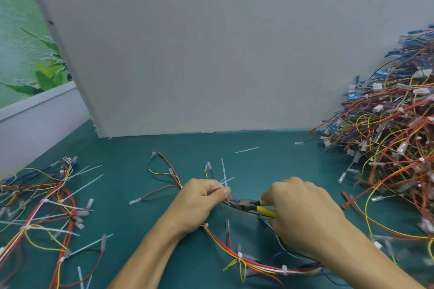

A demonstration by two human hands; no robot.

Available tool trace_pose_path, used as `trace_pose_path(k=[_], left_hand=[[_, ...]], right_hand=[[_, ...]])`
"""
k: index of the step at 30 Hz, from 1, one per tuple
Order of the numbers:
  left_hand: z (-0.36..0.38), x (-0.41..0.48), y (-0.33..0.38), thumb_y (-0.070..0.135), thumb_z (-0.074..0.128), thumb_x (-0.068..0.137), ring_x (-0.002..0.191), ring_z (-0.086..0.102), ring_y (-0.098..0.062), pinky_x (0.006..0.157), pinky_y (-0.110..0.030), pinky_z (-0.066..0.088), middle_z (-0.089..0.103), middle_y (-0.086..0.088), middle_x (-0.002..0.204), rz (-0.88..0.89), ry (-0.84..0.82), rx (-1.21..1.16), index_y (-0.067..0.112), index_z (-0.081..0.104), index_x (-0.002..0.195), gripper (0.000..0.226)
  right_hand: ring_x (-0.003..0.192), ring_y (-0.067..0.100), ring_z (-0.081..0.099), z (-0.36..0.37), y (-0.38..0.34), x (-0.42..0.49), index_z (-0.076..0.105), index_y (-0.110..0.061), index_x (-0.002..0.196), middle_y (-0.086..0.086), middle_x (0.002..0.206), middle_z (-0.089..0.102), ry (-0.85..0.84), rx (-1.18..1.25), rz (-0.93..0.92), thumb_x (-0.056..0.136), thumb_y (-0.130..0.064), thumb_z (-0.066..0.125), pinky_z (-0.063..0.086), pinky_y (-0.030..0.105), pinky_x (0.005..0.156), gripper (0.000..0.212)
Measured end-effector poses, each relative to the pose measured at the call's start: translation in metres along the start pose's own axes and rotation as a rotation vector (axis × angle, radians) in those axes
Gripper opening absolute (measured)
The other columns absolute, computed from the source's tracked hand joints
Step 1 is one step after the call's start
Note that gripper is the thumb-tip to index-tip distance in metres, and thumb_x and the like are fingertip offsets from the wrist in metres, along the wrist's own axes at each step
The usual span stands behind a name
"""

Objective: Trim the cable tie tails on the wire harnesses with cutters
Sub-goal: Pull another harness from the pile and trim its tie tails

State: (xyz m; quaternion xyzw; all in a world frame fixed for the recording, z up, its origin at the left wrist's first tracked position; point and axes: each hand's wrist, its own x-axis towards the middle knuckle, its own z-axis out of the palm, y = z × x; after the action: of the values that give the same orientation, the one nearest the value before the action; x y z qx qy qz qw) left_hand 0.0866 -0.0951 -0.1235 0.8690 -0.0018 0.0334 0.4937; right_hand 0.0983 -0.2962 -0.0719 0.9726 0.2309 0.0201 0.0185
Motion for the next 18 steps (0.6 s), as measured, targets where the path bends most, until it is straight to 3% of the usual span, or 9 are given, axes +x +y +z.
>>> trace_pose_path(k=[10, 14, 18], left_hand=[[0.0007, 0.0009, -0.0029, 0.028, 0.06, 0.091, 0.046, 0.023, -0.008, 0.046, -0.021, 0.023, 0.024, 0.01, 0.047, 0.023, 0.019, 0.012, 0.002, 0.054, 0.068, 0.035], [0.0011, 0.0017, -0.0046, 0.027, 0.059, 0.092, 0.046, 0.023, -0.008, 0.045, -0.021, 0.024, 0.025, 0.01, 0.047, 0.036, 0.02, 0.013, 0.006, 0.058, 0.067, 0.032], [0.0019, 0.001, -0.0023, 0.037, 0.059, 0.087, 0.049, 0.023, -0.012, 0.049, -0.027, 0.02, 0.025, 0.006, 0.051, 0.041, 0.044, -0.013, -0.003, 0.056, 0.075, 0.042]], right_hand=[[0.072, 0.033, 0.044, -0.0008, -0.0045, 0.0071, 0.058, -0.019, 0.091, 0.003, 0.077, 0.041, 0.003, -0.088, -0.061, 0.083, -0.018, 0.054, 0.034, 0.031, 0.06, 0.009], [0.069, 0.033, 0.041, -0.0004, -0.0065, 0.0075, 0.056, -0.021, 0.089, 0.001, 0.067, 0.031, 0.015, -0.112, -0.08, 0.081, -0.016, 0.053, 0.03, 0.03, 0.057, 0.009], [0.073, 0.033, 0.046, 0.0002, -0.0067, 0.0051, 0.06, -0.021, 0.098, 0.003, 0.076, 0.042, 0.007, -0.076, -0.051, 0.084, -0.021, 0.054, 0.032, 0.03, 0.06, 0.015]])
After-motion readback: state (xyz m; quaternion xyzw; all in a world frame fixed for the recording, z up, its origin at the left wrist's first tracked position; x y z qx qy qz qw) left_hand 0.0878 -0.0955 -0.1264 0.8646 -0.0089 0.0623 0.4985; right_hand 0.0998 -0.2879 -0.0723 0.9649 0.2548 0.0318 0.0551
